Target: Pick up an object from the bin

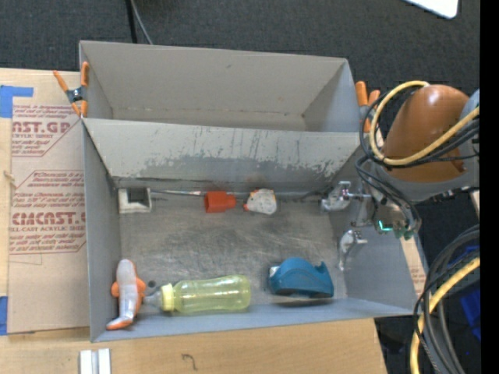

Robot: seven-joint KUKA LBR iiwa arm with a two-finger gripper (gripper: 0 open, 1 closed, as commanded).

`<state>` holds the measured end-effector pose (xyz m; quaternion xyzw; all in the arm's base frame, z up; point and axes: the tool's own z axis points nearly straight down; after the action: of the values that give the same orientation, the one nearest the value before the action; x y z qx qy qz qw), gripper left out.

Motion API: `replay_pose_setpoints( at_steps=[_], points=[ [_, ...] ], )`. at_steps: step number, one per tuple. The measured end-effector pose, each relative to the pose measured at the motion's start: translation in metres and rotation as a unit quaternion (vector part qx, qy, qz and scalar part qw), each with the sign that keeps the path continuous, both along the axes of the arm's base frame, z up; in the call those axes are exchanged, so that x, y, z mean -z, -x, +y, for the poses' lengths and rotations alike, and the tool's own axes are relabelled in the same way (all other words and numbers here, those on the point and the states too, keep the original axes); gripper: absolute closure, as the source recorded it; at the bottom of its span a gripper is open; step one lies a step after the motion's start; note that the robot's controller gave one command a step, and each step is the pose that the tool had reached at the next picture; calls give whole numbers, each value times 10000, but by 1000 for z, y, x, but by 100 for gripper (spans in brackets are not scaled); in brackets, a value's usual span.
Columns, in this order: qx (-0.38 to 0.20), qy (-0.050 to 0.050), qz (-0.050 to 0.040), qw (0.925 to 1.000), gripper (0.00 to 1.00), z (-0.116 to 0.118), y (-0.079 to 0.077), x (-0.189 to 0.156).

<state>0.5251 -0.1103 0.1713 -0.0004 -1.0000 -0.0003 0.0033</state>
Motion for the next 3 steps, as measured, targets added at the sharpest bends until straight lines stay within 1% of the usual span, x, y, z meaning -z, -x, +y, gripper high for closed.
replay_pose_setpoints(
  at_steps=[1,2,3],
  points=[
    [-5,6,-38,10000,0,0,-2,-4],
    [-705,7,-17,9975,100,5,45,58],
    [-707,7,-17,9975,100,5,45,58]
  ],
)
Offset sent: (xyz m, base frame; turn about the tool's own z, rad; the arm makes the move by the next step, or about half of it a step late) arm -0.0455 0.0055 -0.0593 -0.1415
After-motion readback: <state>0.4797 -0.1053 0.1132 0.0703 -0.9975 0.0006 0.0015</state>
